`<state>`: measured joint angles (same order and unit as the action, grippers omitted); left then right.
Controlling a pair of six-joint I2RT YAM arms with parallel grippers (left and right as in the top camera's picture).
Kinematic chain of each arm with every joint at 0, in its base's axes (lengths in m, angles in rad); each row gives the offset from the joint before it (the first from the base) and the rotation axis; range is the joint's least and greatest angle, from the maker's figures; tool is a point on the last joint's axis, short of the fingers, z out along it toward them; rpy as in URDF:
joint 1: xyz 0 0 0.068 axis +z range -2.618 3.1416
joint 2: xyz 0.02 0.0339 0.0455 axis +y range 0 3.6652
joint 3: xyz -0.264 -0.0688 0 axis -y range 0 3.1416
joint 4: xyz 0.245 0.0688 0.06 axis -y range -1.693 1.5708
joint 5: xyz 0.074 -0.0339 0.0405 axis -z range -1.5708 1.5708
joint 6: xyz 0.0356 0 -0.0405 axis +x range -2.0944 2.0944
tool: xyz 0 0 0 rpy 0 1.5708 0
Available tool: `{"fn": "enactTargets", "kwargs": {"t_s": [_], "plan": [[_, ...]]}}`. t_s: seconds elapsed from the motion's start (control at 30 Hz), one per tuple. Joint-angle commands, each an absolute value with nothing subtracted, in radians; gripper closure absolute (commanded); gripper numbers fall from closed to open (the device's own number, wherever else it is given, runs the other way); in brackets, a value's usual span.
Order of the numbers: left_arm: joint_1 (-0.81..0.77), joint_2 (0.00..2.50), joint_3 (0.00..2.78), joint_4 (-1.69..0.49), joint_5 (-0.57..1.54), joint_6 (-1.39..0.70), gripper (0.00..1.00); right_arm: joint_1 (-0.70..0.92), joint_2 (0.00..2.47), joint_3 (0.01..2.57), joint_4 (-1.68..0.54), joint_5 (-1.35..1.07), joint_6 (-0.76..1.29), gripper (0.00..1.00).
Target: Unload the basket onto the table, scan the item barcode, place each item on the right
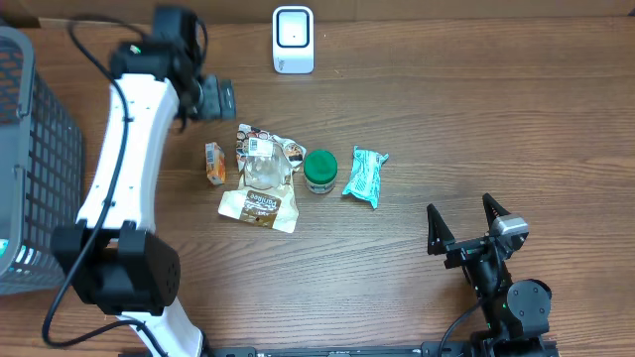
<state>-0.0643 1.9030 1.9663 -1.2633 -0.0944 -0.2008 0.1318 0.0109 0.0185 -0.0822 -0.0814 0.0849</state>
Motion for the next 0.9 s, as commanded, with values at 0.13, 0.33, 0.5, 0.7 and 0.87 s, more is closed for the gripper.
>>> {"fn": "enactTargets", "kwargs": {"t_s": [0.13, 0.33, 0.5, 0.7, 0.87], "plan": [[-0.063, 1.882, 2.399, -1.430, -0.114, -0.173, 0.01, 0.136, 0.003, 0.008, -0.077, -0.084, 0.081, 0.00], [0.020, 1.881, 2.617, -1.591, -0.177, -0.299, 0.00, 0.136, 0.003, 0.008, -0.077, -0.084, 0.081, 0.00], [0.199, 1.867, 2.684, -1.684, -0.265, -0.468, 0.00, 0.136, 0.003, 0.008, -0.077, -0.084, 0.081, 0.00], [0.469, 1.863, 2.653, -1.689, -0.267, -0.502, 0.04, 0.136, 0.003, 0.008, -0.077, -0.084, 0.081, 0.00], [0.648, 1.863, 2.537, -1.689, -0.263, -0.503, 0.07, 0.136, 0.003, 0.008, -0.077, -0.084, 0.081, 0.00]]}}
